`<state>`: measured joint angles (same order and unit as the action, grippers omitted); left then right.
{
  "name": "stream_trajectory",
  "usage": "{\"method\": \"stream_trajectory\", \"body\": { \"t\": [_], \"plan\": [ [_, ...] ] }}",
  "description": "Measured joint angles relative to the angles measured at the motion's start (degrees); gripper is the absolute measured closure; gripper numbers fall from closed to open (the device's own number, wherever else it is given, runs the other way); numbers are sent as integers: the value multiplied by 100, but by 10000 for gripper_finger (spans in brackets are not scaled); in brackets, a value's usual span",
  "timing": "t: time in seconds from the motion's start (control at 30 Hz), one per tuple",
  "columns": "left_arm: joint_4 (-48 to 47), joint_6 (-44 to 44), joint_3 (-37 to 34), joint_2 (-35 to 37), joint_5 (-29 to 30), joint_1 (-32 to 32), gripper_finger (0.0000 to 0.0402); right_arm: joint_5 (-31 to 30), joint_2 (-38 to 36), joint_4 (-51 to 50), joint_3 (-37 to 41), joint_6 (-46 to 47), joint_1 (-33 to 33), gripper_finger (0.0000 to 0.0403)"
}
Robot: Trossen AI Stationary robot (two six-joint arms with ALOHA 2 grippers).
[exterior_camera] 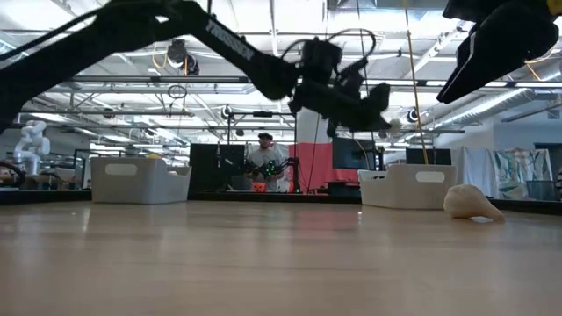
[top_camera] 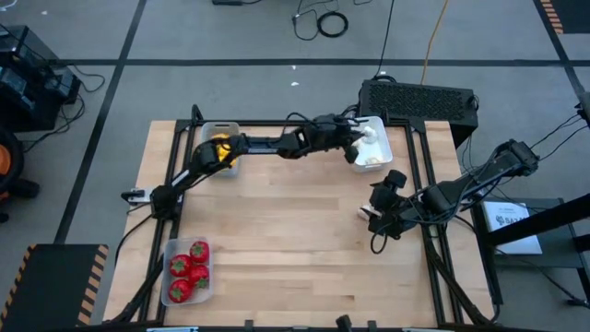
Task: Sort produce into baskets
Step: Put the white garlic into the white bin
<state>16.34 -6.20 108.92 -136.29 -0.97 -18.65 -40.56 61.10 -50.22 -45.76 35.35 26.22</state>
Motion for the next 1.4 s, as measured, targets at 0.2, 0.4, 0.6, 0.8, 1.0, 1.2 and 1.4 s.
{"method": "stream_trajectory", "body": {
  "t": [0.2, 0.4, 0.6, 0.8, 1.0, 1.2, 1.4],
  "plan": [
    [-36, -444, -9, -346, 428, 6, 387, 2, -1, 26, 0, 9, 0, 46],
    [-95, -356, -7, -324, 445, 95, 346, -8, -2, 122, 0, 11, 0, 46],
    [-44, -210, -7, -323, 428, 153, 267, -4, -2, 175, 0, 0, 0, 46],
    [-177, -230, -7, -234, 425, 266, 204, 2, 0, 171, 0, -3, 0, 46],
    [-1190, 267, -2, 293, 425, 394, 185, 46, -2, 156, 0, 0, 4, 46],
    [-3342, 544, 4, 754, -1, 623, 185, 616, -2, 146, 0, 154, 4, 46],
    [-4407, 1221, 1, 523, -1072, 1330, 185, 1415, -2, -170, 0, 754, 20, 46]
  ]
}}
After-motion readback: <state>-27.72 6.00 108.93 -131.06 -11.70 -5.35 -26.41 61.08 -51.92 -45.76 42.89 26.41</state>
